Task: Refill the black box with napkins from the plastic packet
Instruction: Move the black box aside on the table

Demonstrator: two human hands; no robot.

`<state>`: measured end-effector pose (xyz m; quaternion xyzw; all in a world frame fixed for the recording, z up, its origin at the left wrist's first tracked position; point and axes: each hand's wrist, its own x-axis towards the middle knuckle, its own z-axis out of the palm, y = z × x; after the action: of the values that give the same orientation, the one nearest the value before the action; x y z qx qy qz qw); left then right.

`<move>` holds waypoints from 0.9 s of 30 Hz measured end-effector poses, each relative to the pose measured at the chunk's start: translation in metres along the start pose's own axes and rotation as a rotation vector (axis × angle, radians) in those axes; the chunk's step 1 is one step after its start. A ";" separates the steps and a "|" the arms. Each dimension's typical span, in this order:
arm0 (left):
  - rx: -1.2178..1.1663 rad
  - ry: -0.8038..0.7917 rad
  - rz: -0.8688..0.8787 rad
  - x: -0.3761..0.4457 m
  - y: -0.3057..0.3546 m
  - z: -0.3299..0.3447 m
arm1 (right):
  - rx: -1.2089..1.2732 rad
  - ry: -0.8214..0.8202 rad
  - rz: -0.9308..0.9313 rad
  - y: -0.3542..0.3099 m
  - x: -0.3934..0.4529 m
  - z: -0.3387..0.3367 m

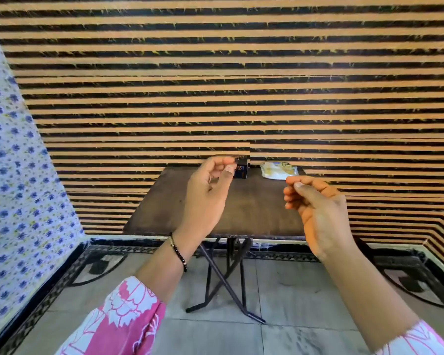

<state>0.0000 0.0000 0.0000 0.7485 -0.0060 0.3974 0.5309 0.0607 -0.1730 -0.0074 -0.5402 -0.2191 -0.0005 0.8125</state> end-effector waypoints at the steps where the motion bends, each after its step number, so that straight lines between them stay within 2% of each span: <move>1: -0.002 -0.001 -0.013 0.008 -0.007 -0.001 | -0.004 0.001 0.006 0.004 0.007 0.005; 13: -0.038 -0.044 -0.122 0.113 -0.125 0.020 | 0.023 0.092 0.141 0.096 0.122 0.012; 27: -0.030 -0.008 -0.292 0.228 -0.238 0.129 | 0.006 0.109 0.292 0.174 0.296 -0.061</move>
<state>0.3340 0.0945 -0.0663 0.7350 0.0949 0.3128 0.5940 0.3910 -0.0844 -0.0737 -0.5631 -0.0940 0.0890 0.8162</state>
